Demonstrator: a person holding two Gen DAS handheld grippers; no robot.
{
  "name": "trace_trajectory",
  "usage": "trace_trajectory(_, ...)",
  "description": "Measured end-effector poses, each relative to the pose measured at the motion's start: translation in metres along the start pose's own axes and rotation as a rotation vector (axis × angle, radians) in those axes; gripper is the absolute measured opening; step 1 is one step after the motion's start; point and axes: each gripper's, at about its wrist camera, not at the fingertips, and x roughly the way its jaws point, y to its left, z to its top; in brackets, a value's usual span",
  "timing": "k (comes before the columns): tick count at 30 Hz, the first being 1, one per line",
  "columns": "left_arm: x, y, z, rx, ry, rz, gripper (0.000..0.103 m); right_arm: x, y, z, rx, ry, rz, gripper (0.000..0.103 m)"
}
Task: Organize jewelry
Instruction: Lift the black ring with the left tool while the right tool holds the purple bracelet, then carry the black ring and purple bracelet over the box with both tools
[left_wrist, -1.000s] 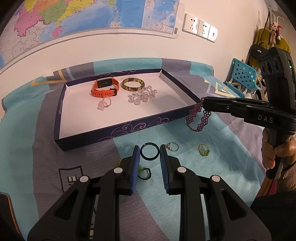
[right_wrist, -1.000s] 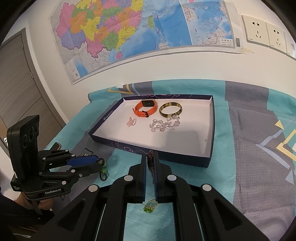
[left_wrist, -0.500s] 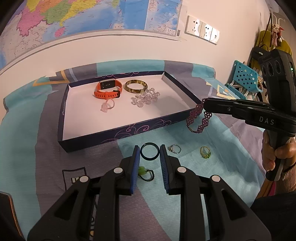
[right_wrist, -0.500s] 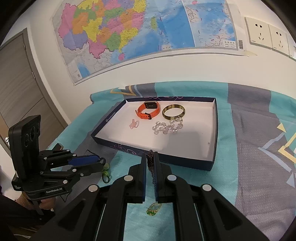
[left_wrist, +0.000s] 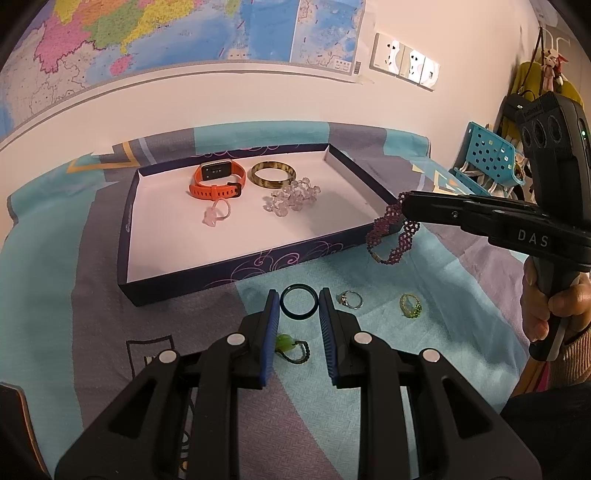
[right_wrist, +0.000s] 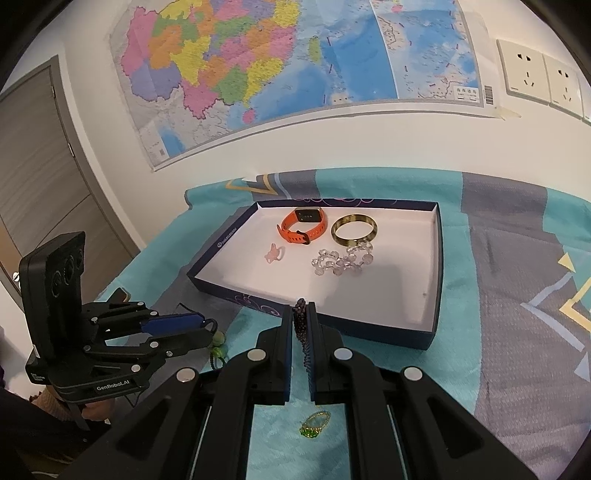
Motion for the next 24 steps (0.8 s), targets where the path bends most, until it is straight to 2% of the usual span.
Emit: trace_trajectory(24, 0.0, 0.005, 0.013, 0.016, -0.016, 0.015, 0.022, 0.005, 0.008, 0.018, -0.027, -0.022, 0.03, 0.006)
